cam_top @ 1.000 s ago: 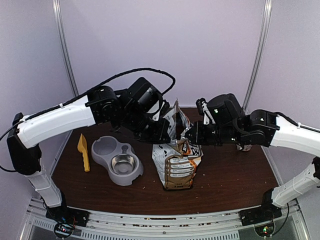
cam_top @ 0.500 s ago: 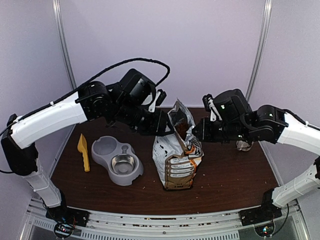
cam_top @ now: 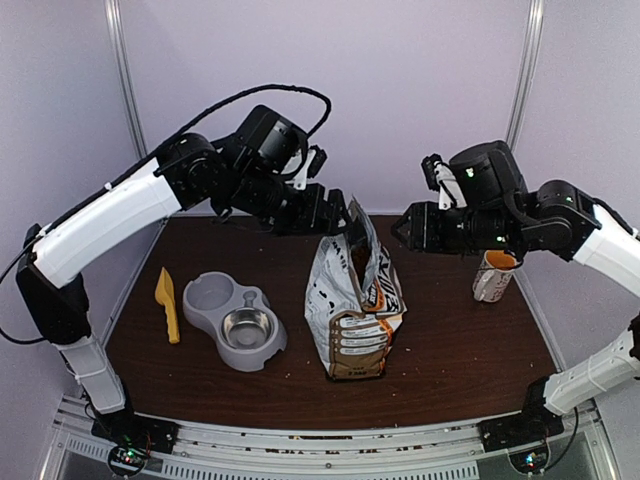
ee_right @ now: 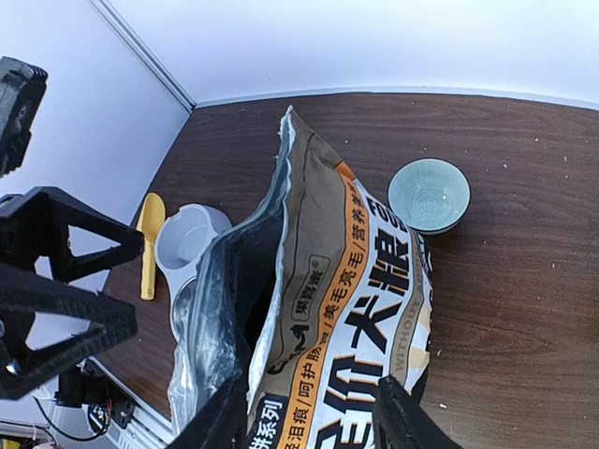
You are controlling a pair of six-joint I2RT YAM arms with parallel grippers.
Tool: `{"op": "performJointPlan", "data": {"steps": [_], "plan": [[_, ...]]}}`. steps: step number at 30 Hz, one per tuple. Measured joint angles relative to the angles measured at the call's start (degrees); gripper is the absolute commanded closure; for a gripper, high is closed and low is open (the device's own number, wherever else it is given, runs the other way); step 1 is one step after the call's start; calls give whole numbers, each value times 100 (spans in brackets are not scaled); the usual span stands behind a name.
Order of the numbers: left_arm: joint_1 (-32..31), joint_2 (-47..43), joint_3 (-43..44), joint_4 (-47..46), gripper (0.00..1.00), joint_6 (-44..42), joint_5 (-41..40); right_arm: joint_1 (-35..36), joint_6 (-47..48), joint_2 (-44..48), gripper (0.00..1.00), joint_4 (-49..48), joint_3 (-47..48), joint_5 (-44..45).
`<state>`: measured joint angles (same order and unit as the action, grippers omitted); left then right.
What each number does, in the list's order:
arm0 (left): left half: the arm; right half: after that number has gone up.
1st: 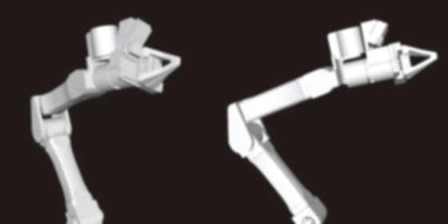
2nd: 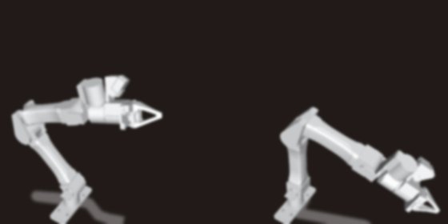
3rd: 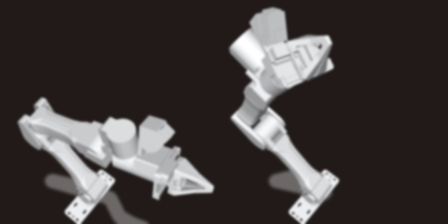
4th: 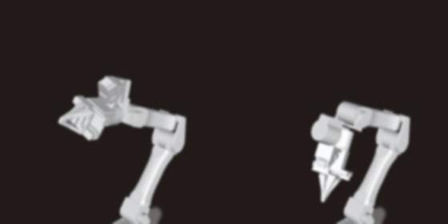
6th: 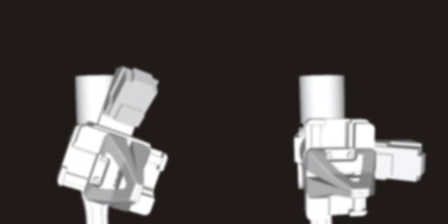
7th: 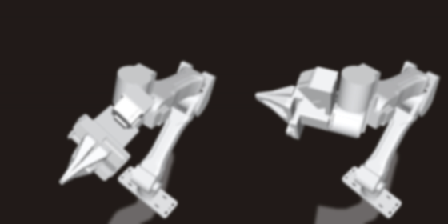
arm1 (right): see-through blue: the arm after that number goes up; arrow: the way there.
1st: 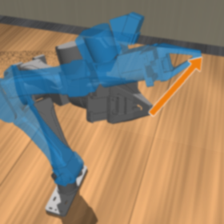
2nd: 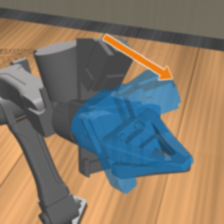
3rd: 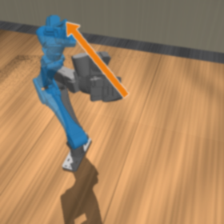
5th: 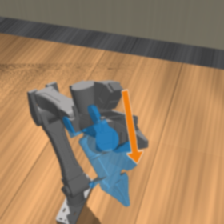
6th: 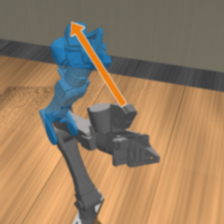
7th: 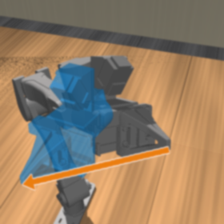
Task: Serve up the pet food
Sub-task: Open the seal of the pet food bag.
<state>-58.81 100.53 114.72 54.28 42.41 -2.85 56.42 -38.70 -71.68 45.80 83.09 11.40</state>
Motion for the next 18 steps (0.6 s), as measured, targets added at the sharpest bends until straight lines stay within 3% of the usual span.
{"op": "performJointPlan", "data": {"steps": [4,11,15,18], "plan": [[11,286,116,50,13,-133,26,-98,223,-365,55,9,328,-186],[37,557,133,153,24,-275,26,-186,433,-940,66,2,555,-514],[46,560,146,173,38,-319,24,-221,463,-1150,69,2,573,-629],[61,560,153,181,57,-352,24,-236,494,-1235,80,7,579,-667]]}}
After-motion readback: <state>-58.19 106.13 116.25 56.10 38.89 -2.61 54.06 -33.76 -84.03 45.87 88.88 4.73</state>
